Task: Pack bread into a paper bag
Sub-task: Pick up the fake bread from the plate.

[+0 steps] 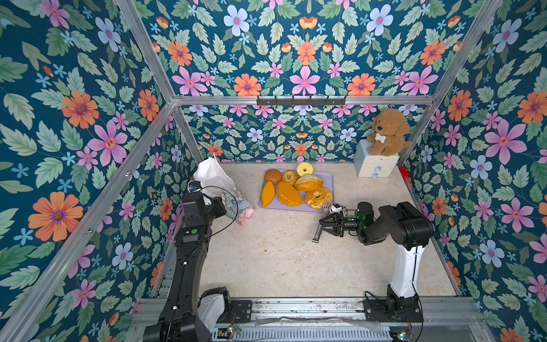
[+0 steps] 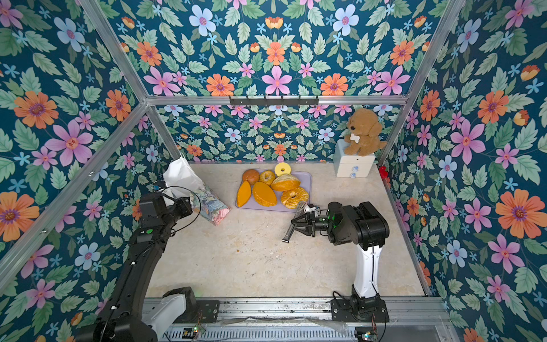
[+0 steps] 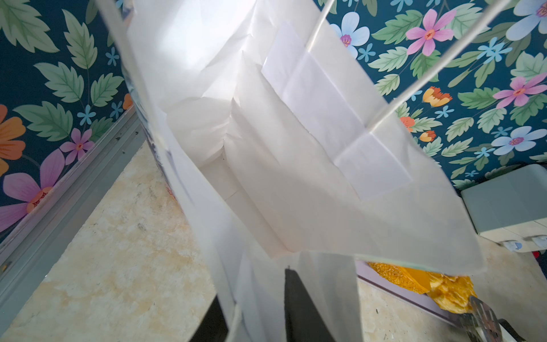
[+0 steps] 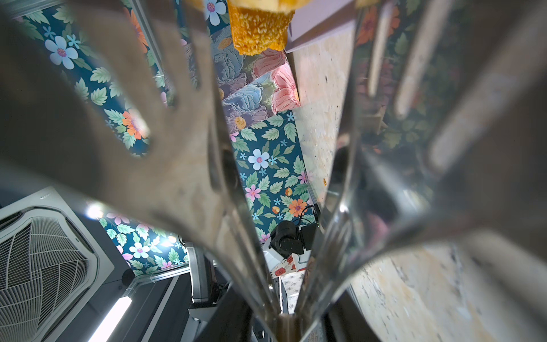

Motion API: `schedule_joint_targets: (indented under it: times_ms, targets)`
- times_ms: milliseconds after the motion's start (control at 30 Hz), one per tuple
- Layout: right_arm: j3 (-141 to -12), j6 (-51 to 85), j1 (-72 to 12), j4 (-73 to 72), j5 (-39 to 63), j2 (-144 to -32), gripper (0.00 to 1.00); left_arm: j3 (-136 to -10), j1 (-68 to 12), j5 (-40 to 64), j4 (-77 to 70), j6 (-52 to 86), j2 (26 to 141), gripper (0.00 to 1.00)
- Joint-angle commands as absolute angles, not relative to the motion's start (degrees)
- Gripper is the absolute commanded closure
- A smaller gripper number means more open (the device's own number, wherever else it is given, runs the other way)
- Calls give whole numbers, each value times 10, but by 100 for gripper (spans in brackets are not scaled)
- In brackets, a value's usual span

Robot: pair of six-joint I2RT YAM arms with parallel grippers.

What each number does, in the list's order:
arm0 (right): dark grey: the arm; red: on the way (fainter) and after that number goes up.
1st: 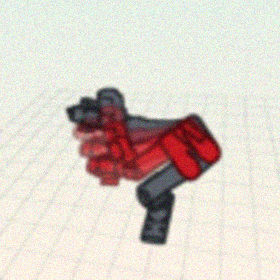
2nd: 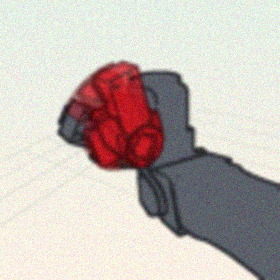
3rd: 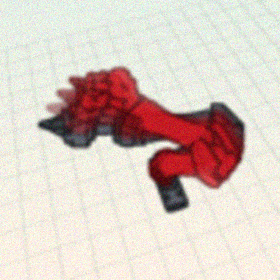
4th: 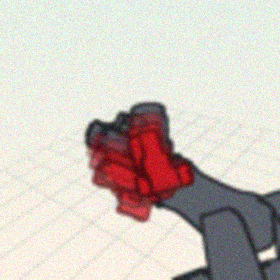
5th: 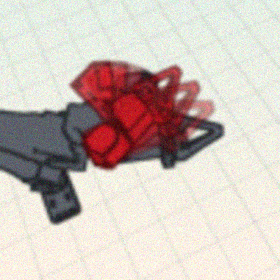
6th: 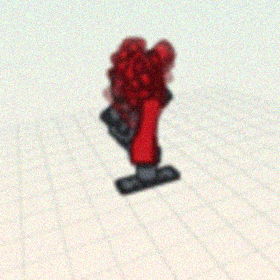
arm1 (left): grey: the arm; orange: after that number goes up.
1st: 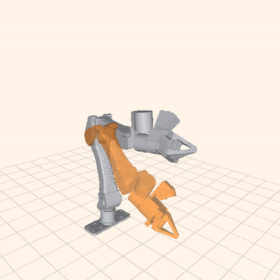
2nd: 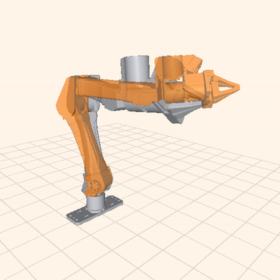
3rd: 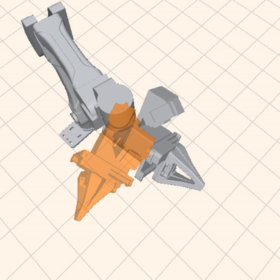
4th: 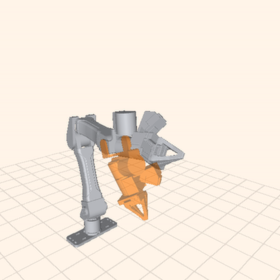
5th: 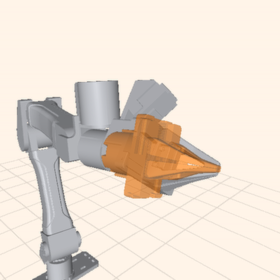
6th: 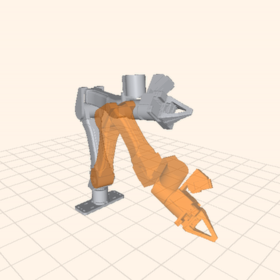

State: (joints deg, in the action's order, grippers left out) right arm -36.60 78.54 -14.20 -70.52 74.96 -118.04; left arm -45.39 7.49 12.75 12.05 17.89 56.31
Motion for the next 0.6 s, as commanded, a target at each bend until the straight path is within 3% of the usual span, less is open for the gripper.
schedule_joint_targets:
  times_ms: [0, 567]
  targets:
    - [-369, 777, -143, -720, 753, -1168, 61, -456, 75, 127, 119, 175, 559, 69]
    - [-381, 646, -153, -524, 748, -1124, 60, -456, 76, 130, 118, 175, 559, 69]
